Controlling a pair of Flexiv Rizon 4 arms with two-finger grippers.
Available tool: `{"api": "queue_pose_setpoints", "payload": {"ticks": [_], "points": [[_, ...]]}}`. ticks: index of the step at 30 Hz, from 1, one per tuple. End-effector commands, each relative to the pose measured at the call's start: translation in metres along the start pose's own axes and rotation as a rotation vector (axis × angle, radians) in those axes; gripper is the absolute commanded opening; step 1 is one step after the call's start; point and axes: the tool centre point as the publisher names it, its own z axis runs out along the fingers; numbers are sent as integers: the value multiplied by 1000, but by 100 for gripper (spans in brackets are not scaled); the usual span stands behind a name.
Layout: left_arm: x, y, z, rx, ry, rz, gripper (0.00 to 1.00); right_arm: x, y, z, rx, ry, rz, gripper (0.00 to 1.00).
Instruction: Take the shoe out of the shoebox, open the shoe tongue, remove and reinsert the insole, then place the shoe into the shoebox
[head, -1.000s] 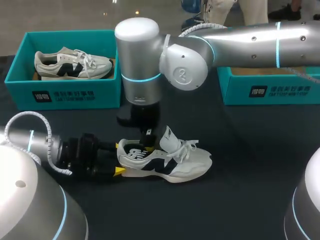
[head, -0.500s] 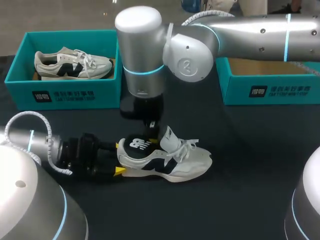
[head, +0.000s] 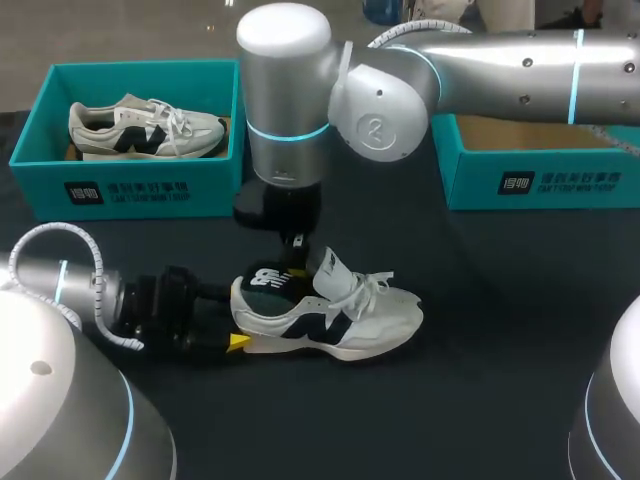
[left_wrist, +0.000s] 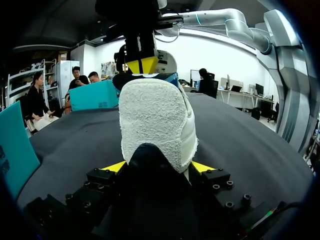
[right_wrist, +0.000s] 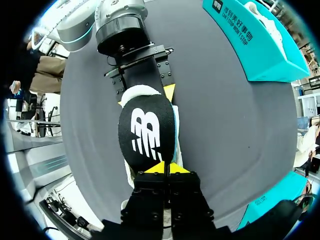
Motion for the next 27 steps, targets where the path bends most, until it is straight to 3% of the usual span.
{"api": "queue_pose_setpoints", "payload": {"ticks": [1,9,14,27], "points": [[1,0,2,0,0,1,0,0,-4,-3,-11,-11,17,0],[1,0,2,0,0,1,0,1,-1,-9,-28,-31,9,0],[1,0,2,0,0,1,0,4,-11,-8,-55,-42,46,0],[1,0,2,0,0,1,0,-2,20,-9,-86,-45,-16,0]]}}
